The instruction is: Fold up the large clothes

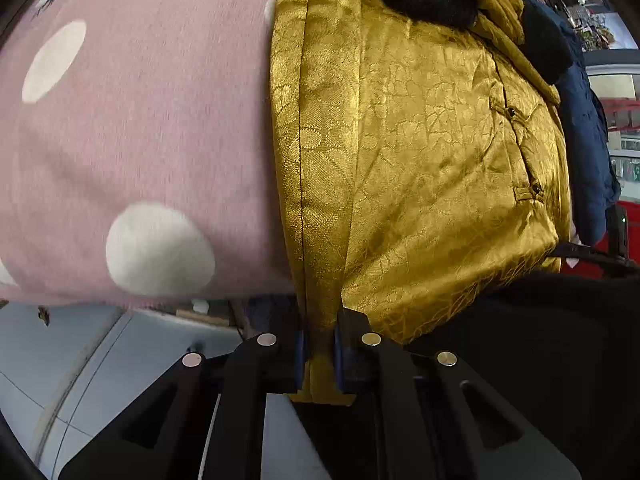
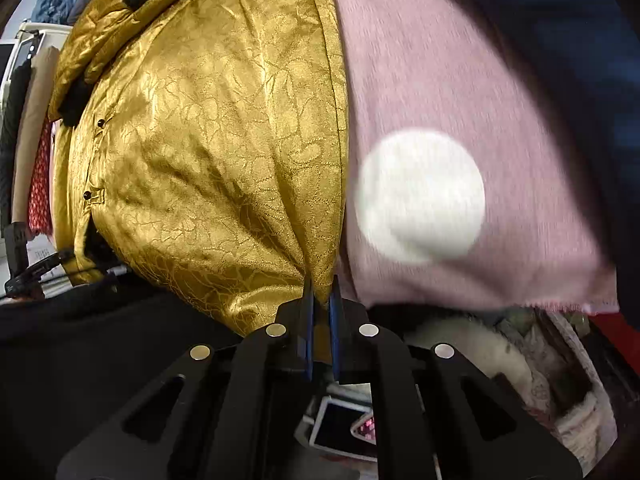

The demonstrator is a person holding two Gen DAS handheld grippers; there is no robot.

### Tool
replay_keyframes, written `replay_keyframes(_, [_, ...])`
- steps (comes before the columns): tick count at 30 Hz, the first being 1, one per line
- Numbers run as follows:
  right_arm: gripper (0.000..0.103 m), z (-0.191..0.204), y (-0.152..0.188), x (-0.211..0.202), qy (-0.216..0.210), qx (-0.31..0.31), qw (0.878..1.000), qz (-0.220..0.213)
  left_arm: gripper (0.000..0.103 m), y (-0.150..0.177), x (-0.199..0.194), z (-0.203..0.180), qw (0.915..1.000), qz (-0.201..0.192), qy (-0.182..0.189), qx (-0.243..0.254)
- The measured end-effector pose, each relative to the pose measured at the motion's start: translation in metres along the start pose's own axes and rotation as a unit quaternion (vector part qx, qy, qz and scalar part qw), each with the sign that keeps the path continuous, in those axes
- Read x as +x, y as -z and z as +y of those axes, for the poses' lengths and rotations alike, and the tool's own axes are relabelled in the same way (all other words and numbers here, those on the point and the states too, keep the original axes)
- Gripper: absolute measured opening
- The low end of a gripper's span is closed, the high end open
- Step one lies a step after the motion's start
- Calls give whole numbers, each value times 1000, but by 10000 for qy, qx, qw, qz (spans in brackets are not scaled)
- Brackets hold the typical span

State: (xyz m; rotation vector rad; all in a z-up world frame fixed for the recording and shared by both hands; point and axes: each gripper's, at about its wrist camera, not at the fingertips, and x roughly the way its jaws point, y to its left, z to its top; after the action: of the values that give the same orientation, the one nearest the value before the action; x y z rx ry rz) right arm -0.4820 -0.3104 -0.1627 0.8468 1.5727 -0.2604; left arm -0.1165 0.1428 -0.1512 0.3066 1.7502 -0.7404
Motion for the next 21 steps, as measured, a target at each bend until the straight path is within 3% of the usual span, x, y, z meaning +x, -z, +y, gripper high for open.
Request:
replay_keyframes(3, [7,1,10,5,47,-47,9998,209,10,11,4,4,9998,185,59,-99])
replay_keyframes(8, [7,8,3,-4,31,18,9999,150,9,-8,-12,-1,9998,-7,126,-127])
replay_keyframes(12, [7,31,-29,-34,-300,-29,9986,-446,9,-40,-48,-15,9975,-641,282,23])
replay_keyframes(17, [7,61,-89,-81,-382,-389,9898,-1313,9,-103,-105,-12,9848,-1646,531,-149])
replay_keyframes(21, [6,70,-141,-122,-144,-555,9815,-1826,9,-140,-122,-13,9808,-1935,237,0])
